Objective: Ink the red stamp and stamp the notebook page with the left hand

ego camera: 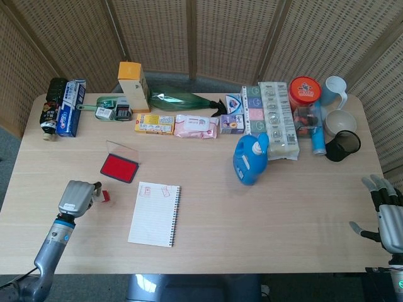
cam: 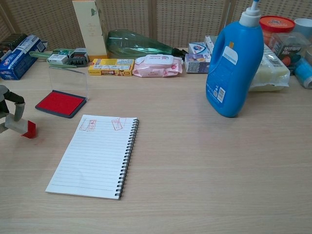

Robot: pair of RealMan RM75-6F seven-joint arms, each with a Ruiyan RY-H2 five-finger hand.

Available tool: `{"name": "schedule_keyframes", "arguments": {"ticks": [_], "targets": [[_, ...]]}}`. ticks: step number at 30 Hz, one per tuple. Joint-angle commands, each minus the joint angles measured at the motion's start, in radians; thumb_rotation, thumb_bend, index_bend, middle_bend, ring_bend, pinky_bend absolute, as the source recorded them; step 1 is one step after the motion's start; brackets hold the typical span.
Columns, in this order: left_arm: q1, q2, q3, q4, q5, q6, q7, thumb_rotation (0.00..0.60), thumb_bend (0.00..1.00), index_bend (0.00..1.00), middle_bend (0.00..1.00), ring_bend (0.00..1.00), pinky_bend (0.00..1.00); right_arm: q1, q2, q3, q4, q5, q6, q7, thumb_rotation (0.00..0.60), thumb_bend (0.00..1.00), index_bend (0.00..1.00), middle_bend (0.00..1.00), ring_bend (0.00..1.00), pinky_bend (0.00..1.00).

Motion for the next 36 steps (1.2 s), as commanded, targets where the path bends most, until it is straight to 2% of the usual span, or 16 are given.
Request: {"name": "schedule_keyframes", "arguments": {"ticks": [1,9,13,18,25,30,36], "targets": [[-0.005,0.000,0.000,0.003,0.002,-0.002,0.009,0.600,0.37,0.63,1.00,1.00,1.00,0.000,0.000,0.000,-0.001,0.001,-0.001,-0.001,0.600,0.00,0.07,0.03,0.01,0.09],[-0.019,0.034,-0.004,-0.042,-0.004,-0.024,0.002,0.600,0.38,0.64,1.00,1.00,1.00,0.000,0.003,-0.001,-0.003,0.004,-0.003,-0.002,0.600,0.00,0.07,0.03,0.02,0.09],[-0.049,0.090,-0.037,-0.120,-0.046,-0.073,0.034,0.600,0.38,0.64,1.00,1.00,1.00,0.000,0.002,-0.004,-0.005,0.000,-0.005,-0.006,0.600,0.00,0.07,0.03,0.02,0.09],[-0.107,0.169,-0.090,-0.227,-0.125,-0.142,0.149,0.600,0.38,0.64,1.00,1.00,1.00,0.001,0.002,-0.004,-0.007,0.003,-0.007,-0.009,0.600,0.00,0.07,0.03,0.02,0.09],[-0.178,0.202,-0.113,-0.272,-0.214,-0.219,0.305,0.600,0.38,0.64,1.00,1.00,1.00,0.004,-0.001,-0.004,-0.004,0.006,-0.014,-0.015,0.600,0.00,0.07,0.03,0.02,0.09],[-0.257,0.167,-0.119,-0.268,-0.318,-0.267,0.496,0.600,0.38,0.64,1.00,1.00,1.00,0.009,-0.006,-0.003,0.002,0.019,-0.026,-0.023,0.600,0.00,0.07,0.03,0.02,0.09],[-0.303,0.120,-0.106,-0.226,-0.393,-0.278,0.581,0.600,0.38,0.64,1.00,1.00,1.00,0.012,-0.007,0.002,0.010,0.032,-0.034,-0.017,0.600,0.00,0.07,0.03,0.02,0.09]]}}
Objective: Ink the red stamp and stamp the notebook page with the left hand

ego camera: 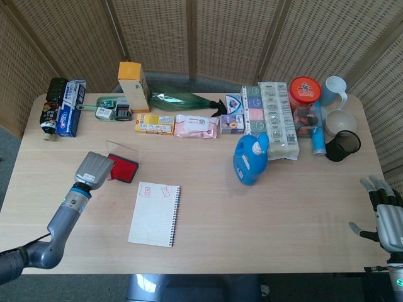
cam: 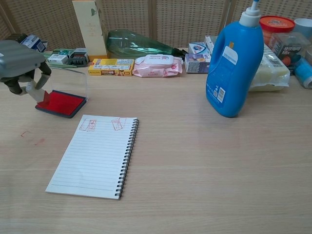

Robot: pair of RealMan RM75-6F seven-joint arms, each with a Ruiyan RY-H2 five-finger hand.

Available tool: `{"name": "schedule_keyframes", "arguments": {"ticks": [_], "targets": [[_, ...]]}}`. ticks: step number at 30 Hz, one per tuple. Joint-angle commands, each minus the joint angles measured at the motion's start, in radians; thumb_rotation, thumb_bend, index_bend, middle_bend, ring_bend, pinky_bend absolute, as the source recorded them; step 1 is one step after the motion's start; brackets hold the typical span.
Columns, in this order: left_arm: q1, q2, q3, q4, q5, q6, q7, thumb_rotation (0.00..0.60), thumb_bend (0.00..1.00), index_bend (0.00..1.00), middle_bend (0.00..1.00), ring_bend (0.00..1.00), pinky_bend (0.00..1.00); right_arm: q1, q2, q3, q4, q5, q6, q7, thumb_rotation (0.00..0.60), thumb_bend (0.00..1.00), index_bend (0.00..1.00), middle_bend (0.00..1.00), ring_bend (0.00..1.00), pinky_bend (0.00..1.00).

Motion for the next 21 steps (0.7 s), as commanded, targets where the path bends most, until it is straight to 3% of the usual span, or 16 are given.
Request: {"name": "schedule_keyframes", "arguments": {"ticks": [1,21], "targets": [[-0.039,-0.041,0.007,0.041,-0.059,-0.021,0.038,0.600,0.37,0.64,1.00,1.00,1.00,0.002,0.000,0.001,0.004,0.004,-0.004,0.003,0.600,0.00,0.07,0.03,0.02,0.09],[-0.107,-0.108,0.030,0.132,-0.147,-0.034,0.025,0.600,0.37,0.64,1.00,1.00,1.00,0.008,-0.005,0.001,0.016,0.015,-0.021,0.001,0.600,0.00,0.07,0.03,0.02,0.09]]}}
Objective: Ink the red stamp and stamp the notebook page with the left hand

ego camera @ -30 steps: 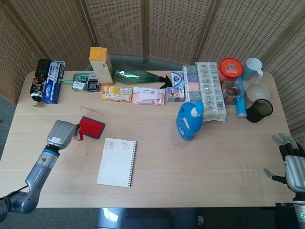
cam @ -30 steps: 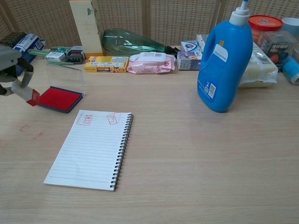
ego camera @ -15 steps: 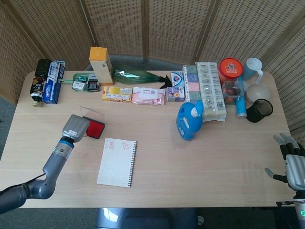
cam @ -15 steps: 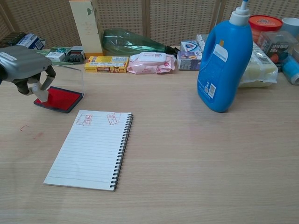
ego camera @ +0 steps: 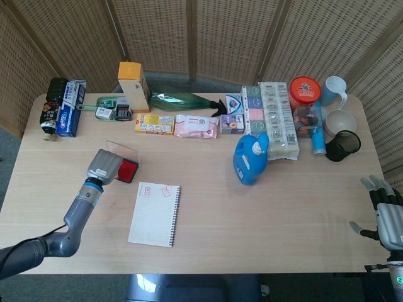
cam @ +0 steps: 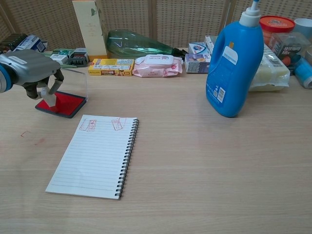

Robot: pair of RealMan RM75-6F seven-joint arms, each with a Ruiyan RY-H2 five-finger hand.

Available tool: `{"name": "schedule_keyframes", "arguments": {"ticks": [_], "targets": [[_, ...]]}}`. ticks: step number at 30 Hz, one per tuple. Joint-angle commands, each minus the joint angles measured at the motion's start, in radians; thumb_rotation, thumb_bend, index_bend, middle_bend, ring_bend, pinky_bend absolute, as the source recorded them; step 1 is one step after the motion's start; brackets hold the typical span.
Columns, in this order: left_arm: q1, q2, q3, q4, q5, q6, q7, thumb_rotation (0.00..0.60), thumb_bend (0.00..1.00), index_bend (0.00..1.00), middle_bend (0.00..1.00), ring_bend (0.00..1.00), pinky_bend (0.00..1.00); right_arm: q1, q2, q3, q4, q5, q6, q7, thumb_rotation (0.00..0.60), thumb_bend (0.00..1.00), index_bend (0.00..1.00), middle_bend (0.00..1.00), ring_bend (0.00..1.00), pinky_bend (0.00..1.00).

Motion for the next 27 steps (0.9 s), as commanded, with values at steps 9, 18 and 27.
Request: {"name": "schedule_keyframes", "arguments": {"ticks": [9,18,27], "targets": [[-0.025,-0.024,0.004,0.036,-0.026,-0.003,-0.017,0.600,0.37,0.64,1.00,1.00,1.00,0.000,0.001,0.001,0.001,0.004,-0.001,0.005,0.600,0.00,0.07,0.03,0.02,0.09],[-0.031,-0.042,0.017,0.064,-0.049,-0.004,-0.028,0.600,0.37,0.64,1.00,1.00,1.00,0.001,-0.001,-0.001,0.000,0.001,-0.002,0.003,0.600,0.00,0.07,0.03,0.02,0.09],[-0.034,-0.056,0.028,0.089,-0.067,-0.004,-0.034,0.600,0.37,0.64,1.00,1.00,1.00,0.001,0.001,-0.001,0.002,0.003,-0.003,0.005,0.600,0.00,0.07,0.03,0.02,0.09]]}}
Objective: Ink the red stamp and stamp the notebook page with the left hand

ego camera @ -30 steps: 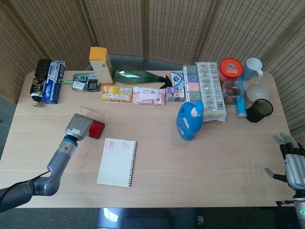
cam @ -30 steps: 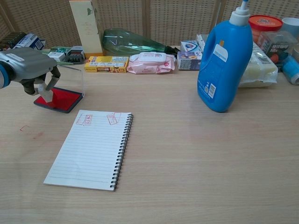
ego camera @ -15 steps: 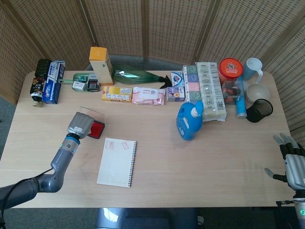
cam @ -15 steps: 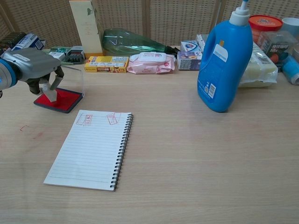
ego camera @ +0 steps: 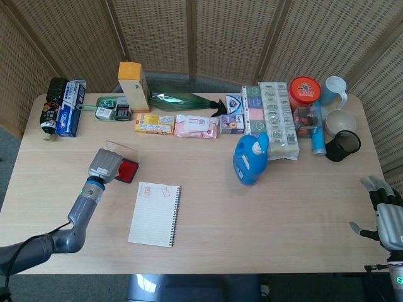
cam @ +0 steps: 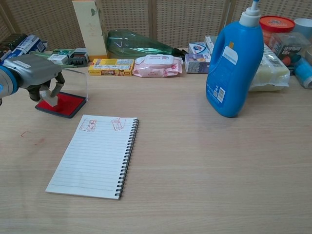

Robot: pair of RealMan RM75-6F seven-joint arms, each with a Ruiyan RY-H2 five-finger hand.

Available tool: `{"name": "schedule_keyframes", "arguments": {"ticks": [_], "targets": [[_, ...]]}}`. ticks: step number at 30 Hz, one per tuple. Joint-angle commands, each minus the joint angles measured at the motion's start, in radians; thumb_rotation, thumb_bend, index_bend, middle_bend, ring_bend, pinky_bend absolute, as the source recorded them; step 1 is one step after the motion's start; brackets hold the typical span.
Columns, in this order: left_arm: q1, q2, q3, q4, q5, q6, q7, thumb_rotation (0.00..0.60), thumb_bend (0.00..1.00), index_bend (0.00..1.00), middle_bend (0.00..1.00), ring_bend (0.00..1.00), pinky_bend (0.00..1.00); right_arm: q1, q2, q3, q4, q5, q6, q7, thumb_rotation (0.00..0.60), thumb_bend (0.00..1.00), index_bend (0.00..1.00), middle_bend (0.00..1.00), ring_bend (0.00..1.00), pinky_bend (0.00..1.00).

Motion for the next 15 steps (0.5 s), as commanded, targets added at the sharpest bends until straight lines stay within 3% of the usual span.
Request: {"name": "schedule_keyframes", "arguments": {"ticks": [1,10,15], "targets": [[-0.001,-0.001,0.000,0.001,0.001,0.004,-0.007,0.600,0.37,0.64,1.00,1.00,1.00,0.001,0.000,0.000,0.001,0.002,-0.001,0.001,0.600,0.00,0.07,0.03,0.02,0.09],[-0.002,0.103,-0.027,-0.159,0.045,0.072,-0.028,0.600,0.37,0.64,1.00,1.00,1.00,0.003,-0.004,-0.003,0.000,-0.003,-0.004,-0.009,0.600,0.00,0.07,0.03,0.02,0.09],[-0.002,0.197,-0.012,-0.314,0.085,0.110,0.010,0.600,0.38,0.64,1.00,1.00,1.00,0.002,-0.003,-0.005,-0.006,-0.007,0.000,-0.012,0.600,0.00,0.07,0.03,0.02,0.09]]}}
